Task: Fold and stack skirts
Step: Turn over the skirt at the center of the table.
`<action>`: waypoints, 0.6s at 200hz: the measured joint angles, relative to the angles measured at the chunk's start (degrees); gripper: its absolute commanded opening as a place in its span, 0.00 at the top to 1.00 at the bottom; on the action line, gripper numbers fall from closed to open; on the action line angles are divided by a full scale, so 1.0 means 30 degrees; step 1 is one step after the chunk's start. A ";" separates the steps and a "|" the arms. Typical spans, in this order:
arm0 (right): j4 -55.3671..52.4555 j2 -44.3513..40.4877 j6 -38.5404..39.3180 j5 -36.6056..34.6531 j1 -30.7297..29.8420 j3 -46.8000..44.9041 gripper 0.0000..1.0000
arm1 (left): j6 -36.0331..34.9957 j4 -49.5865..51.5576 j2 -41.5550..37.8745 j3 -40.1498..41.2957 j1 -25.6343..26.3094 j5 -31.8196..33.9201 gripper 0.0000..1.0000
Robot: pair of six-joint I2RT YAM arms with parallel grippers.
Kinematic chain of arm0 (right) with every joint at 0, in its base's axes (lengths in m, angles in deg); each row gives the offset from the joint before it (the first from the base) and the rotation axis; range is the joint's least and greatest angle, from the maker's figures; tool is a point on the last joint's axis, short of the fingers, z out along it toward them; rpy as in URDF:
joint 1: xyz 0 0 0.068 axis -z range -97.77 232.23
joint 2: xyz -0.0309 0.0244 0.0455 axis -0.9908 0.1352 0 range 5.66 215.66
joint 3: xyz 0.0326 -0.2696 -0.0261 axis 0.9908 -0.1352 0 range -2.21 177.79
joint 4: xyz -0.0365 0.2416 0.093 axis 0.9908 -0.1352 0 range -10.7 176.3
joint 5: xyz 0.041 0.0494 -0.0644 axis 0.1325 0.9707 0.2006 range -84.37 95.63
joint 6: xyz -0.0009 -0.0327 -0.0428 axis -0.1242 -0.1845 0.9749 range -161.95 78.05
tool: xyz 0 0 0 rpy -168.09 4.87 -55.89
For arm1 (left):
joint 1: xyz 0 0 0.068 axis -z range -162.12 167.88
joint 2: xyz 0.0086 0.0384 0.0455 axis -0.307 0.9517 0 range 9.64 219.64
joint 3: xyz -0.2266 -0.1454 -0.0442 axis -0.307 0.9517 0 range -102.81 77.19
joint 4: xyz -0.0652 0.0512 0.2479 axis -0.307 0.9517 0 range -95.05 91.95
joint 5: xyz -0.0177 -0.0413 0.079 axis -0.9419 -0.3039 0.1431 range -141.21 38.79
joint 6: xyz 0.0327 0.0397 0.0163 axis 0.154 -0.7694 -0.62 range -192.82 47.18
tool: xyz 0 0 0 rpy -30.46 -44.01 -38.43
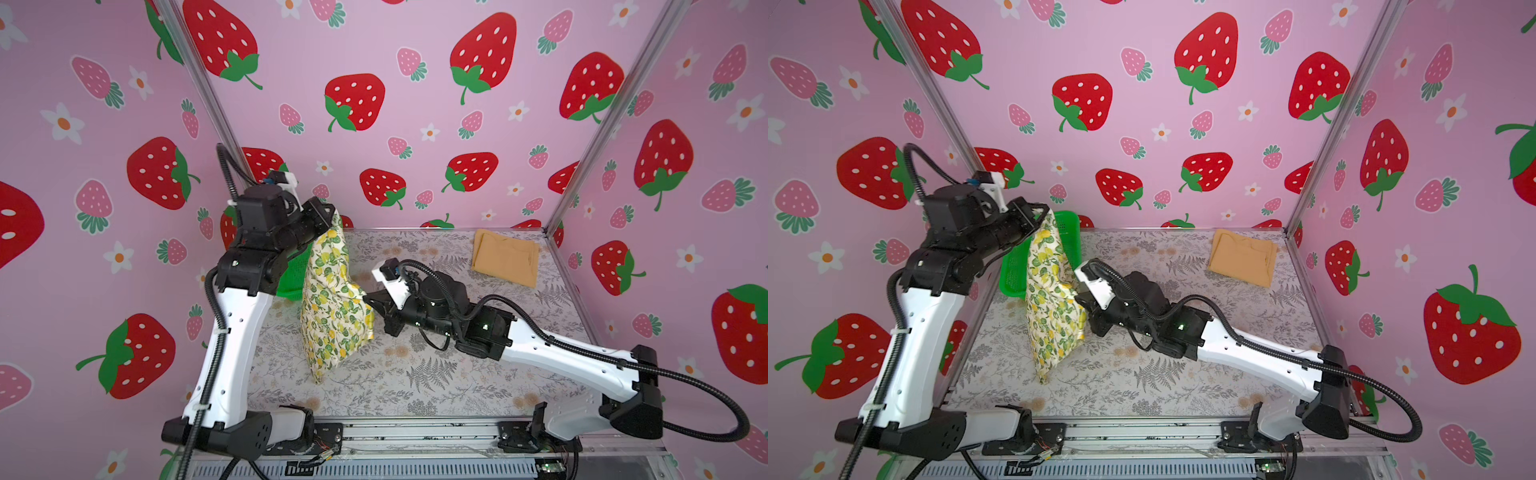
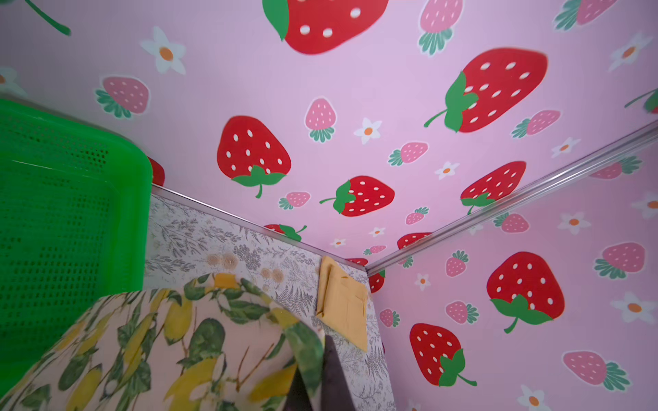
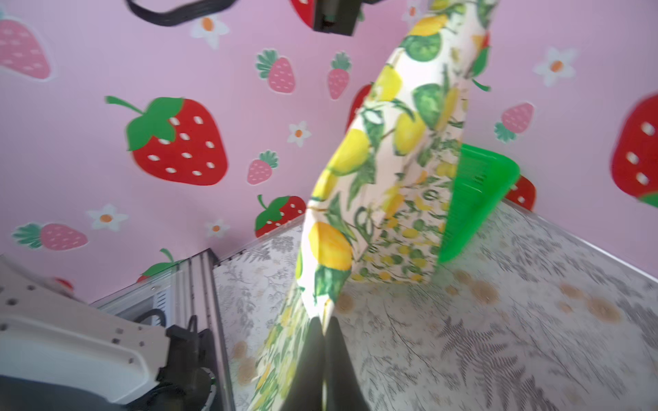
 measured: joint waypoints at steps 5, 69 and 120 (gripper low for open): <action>0.0131 -0.0240 -0.0262 -0.0007 0.0495 -0.0714 1.00 | 0.0007 -0.0175 0.0743 -0.0095 0.0525 0.0036 1.00; 0.0393 -0.2805 -0.3708 -0.0437 0.5472 -0.9267 1.00 | 0.0867 -0.2688 0.9107 -0.0131 0.4670 0.0342 1.00; 0.0415 -0.3803 -0.5122 -0.0321 0.9493 -1.2735 1.00 | 0.2084 -0.3490 1.6087 -0.4677 0.6448 0.0342 1.00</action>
